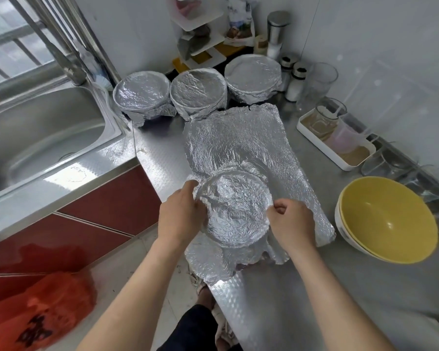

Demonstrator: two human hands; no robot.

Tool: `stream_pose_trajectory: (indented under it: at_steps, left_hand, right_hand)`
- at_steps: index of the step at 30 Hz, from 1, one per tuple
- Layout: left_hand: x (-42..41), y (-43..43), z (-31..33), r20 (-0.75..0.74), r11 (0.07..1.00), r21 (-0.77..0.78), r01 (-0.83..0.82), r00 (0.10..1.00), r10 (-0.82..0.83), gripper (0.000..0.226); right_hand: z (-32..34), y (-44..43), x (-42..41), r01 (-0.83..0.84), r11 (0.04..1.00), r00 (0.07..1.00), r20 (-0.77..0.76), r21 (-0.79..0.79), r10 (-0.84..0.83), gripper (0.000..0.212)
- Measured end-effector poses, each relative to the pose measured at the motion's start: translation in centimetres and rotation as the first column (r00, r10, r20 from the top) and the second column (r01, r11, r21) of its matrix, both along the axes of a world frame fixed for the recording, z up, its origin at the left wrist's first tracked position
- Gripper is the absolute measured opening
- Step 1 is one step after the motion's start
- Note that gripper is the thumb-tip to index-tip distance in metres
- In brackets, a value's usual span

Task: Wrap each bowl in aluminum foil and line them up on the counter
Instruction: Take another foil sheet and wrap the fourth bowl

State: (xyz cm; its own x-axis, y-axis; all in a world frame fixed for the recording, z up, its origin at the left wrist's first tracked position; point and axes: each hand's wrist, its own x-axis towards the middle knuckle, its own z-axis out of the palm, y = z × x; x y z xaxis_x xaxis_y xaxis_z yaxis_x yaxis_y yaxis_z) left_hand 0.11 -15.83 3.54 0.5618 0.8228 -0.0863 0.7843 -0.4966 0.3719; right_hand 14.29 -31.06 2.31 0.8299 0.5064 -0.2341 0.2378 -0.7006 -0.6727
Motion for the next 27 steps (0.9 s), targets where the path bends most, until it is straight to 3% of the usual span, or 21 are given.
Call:
stream_pose_trajectory:
  at_steps: [5,8,11,13,15,19,23,27]
  left_hand:
    - [-0.7,-1.3,1.8,0.073,1.000,-0.018,-0.020,0.997,0.021,0.035]
    - [-0.8,-2.7,2.0,0.011,0.998,-0.057,0.009,1.000,-0.008,0.028]
    - [-0.7,-3.5,1.6,-0.093,0.994,-0.027,0.105,0.990,-0.107,0.020]
    - [-0.5,-3.7,1.1,0.007,0.974,0.036,0.223,0.975,-0.223,0.018]
    - [0.2,-4.2,0.3,0.075,0.908,0.103,0.406,0.907,-0.414,0.029]
    - [2.1,-5.1,-1.7,-0.100,0.799,0.006,0.601,0.796,-0.597,0.071]
    - [2.6,-5.8,-4.1,-0.129,0.746,0.082,0.661,0.749,-0.649,0.065]
    - [2.5,-6.0,-5.0,-0.129,0.742,0.151,0.654,0.757,-0.641,0.060]
  right_hand:
    - [1.8,1.9,3.5,-0.092,0.985,0.995,-0.025,0.143,0.097,0.017]
    - [1.5,3.8,5.2,-0.163,0.976,0.983,-0.064,0.146,0.174,0.013]
    - [0.7,4.7,6.0,-0.191,0.966,0.962,-0.162,0.175,0.219,0.016]
    - [0.6,4.4,6.9,-0.226,0.953,0.927,-0.255,0.199,0.273,0.025]
    - [0.2,3.2,7.8,-0.210,0.948,0.878,-0.380,0.241,0.291,0.038]
    - [-1.0,0.9,7.9,-0.224,0.931,0.769,-0.535,0.287,0.350,0.062]
    - [-1.3,0.3,6.4,-0.233,0.925,0.748,-0.552,0.300,0.368,0.069]
    - [-1.5,-0.2,4.6,-0.181,0.934,0.799,-0.509,0.307,0.322,0.060]
